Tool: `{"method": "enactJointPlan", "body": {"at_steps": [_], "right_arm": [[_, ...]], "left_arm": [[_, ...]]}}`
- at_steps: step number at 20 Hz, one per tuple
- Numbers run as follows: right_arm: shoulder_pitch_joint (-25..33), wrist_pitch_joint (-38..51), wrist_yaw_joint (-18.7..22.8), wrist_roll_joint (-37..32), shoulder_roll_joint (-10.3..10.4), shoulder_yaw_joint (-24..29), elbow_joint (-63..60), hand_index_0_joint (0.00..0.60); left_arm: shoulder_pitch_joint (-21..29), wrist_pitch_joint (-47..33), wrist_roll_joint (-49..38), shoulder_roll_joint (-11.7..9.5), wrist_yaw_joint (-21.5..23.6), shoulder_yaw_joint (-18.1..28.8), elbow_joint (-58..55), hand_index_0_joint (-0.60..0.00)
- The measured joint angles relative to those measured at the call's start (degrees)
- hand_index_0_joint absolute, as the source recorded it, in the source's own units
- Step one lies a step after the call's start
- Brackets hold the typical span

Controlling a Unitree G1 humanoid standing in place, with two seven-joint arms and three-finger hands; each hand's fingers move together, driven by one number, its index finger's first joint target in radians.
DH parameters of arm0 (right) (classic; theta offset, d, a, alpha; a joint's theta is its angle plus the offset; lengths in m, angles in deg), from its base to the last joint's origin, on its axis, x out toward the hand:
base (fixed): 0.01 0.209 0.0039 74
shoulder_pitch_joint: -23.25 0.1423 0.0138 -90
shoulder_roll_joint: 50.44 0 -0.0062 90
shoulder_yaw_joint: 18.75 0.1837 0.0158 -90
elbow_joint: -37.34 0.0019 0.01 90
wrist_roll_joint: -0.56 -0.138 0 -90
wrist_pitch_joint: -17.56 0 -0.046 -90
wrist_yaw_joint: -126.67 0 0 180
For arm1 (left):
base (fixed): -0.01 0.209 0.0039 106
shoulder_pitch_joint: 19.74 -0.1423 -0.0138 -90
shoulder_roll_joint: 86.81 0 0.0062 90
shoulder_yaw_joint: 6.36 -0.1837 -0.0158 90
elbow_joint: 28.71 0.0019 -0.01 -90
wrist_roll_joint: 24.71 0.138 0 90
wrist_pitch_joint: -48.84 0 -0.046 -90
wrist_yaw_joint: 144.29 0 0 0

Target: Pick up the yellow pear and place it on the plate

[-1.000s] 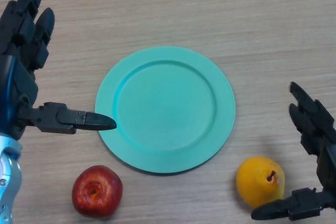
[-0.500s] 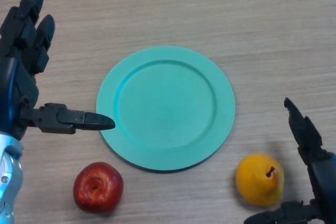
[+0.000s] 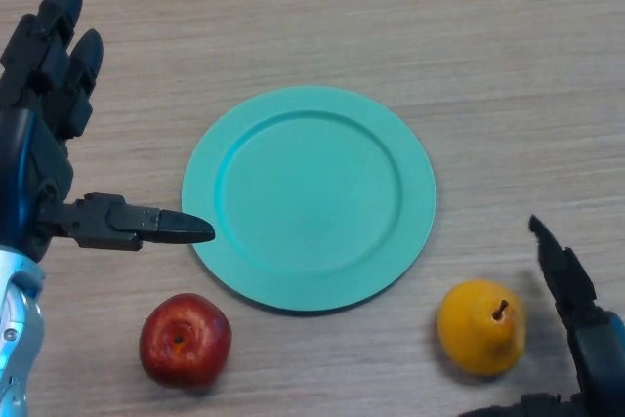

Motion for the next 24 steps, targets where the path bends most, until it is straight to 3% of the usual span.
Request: {"method": "enactJointPlan", "body": {"at_steps": [2, 9, 14, 20, 24], "right_arm": [[-1.2, -0.3, 1.7, 0.0, 0.0, -2.0, 0.3, 0.599], [-3.4, -9.3, 1.3, -3.1, -0.2, -4.4, 5.9, 0.6], [-1.2, -19.8, -2.3, -4.5, -0.3, -3.9, 15.9, 0.6], [8.9, -20.8, -6.4, -2.4, -0.2, -3.5, 17.8, 0.6], [17.3, -20.8, -7.3, -4.1, -0.1, -6.4, 16.1, 0.6]], "left_arm": [[-0.2, 0.0, 0.0, 0.0, 0.0, 0.0, 0.0, 0.0], [-0.4, 0.0, 0.0, 0.0, 0.0, 0.0, 0.0, 0.0], [-0.5, 0.0, 0.0, 0.0, 0.0, 0.0, 0.1, 0.0], [-0.2, 0.0, 0.0, 0.1, 0.1, -0.1, 0.4, 0.0], [-0.3, -0.1, -0.4, 0.1, 0.1, 0.1, 0.3, 0.0]]}}
